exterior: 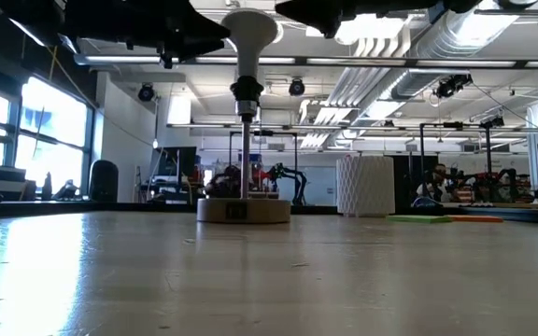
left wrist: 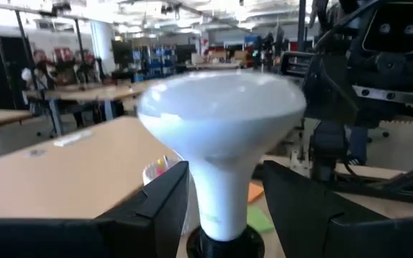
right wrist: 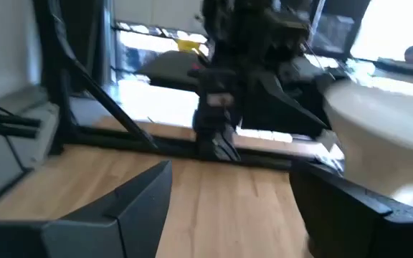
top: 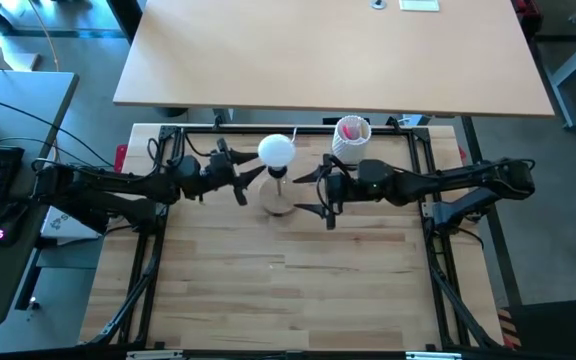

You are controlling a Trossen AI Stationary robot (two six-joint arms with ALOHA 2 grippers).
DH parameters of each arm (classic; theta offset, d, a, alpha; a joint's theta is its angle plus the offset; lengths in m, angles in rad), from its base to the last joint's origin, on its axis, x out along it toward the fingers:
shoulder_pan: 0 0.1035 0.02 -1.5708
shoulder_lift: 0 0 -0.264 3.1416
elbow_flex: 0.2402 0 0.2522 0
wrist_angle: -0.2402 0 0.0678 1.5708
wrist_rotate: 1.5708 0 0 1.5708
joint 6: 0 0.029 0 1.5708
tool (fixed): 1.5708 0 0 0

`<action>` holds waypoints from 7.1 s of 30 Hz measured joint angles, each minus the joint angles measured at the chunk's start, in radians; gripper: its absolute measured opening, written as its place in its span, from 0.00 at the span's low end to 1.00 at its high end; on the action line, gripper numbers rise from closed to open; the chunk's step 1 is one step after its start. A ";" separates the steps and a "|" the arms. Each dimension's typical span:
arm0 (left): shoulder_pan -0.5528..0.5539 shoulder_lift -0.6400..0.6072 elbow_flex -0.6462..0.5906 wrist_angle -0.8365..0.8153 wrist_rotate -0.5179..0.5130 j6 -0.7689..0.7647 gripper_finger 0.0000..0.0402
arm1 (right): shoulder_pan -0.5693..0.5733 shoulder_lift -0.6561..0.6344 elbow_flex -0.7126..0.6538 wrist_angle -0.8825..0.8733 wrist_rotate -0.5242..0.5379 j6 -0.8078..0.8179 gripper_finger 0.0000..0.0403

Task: Screw lightbulb
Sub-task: Insert the white lightbulb into the brown lamp

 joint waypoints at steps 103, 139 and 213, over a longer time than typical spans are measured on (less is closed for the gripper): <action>0.081 0.212 0.000 0.190 0.038 -0.033 0.32 | -0.343 0.265 0.005 0.321 -0.313 0.159 0.67; 0.069 0.212 0.000 0.158 -0.070 -0.027 0.00 | -0.341 0.325 0.132 0.114 -0.198 0.187 0.00; 0.007 0.004 0.000 0.134 -0.024 0.106 0.00 | -0.299 0.064 0.130 -0.017 0.088 0.156 0.00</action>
